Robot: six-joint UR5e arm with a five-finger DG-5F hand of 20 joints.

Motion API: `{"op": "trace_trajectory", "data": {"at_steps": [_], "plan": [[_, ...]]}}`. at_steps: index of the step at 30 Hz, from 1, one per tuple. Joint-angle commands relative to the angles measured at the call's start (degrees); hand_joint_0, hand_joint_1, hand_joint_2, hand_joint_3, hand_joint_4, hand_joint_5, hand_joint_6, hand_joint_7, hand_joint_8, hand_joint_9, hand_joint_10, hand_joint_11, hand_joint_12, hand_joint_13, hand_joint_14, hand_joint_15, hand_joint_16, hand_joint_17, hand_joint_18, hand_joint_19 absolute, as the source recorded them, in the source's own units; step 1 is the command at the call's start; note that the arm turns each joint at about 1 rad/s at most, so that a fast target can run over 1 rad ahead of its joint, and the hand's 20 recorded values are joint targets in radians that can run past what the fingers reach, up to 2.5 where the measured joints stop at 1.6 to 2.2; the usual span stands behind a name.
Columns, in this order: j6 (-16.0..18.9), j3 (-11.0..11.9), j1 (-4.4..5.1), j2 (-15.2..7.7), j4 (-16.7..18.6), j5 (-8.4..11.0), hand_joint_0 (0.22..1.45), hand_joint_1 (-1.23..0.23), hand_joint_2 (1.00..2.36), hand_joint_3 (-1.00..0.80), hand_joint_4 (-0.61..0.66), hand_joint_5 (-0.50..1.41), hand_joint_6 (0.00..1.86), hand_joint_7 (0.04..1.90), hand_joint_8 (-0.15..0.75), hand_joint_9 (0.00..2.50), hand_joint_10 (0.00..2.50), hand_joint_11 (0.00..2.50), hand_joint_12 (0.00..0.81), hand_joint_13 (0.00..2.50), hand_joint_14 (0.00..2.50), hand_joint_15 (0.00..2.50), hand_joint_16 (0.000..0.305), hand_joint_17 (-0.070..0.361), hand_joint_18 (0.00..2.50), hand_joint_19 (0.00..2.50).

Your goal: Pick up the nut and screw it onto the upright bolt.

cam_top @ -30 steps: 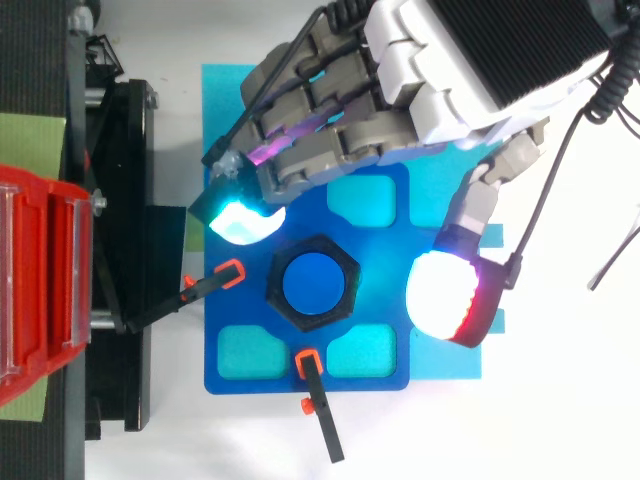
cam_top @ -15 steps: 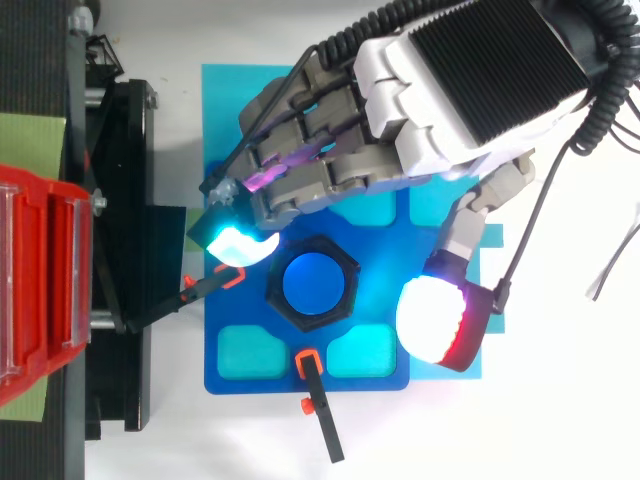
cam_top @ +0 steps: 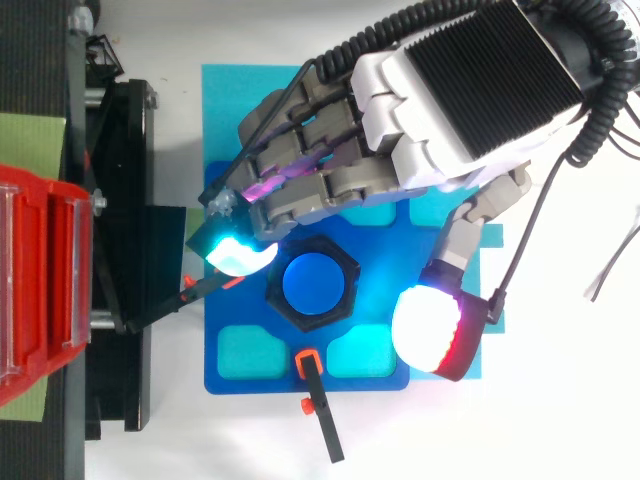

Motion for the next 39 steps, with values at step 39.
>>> {"op": "trace_trajectory", "data": {"at_steps": [39], "plan": [[0.56,0.47,0.06,-2.72,1.01,0.44,0.42,-0.15,1.00,-0.50,0.29,-0.08,0.50,0.92,0.331,0.94,0.00,0.00,0.393,0.73,0.00,0.00,0.055,0.124,0.58,0.29]]}}
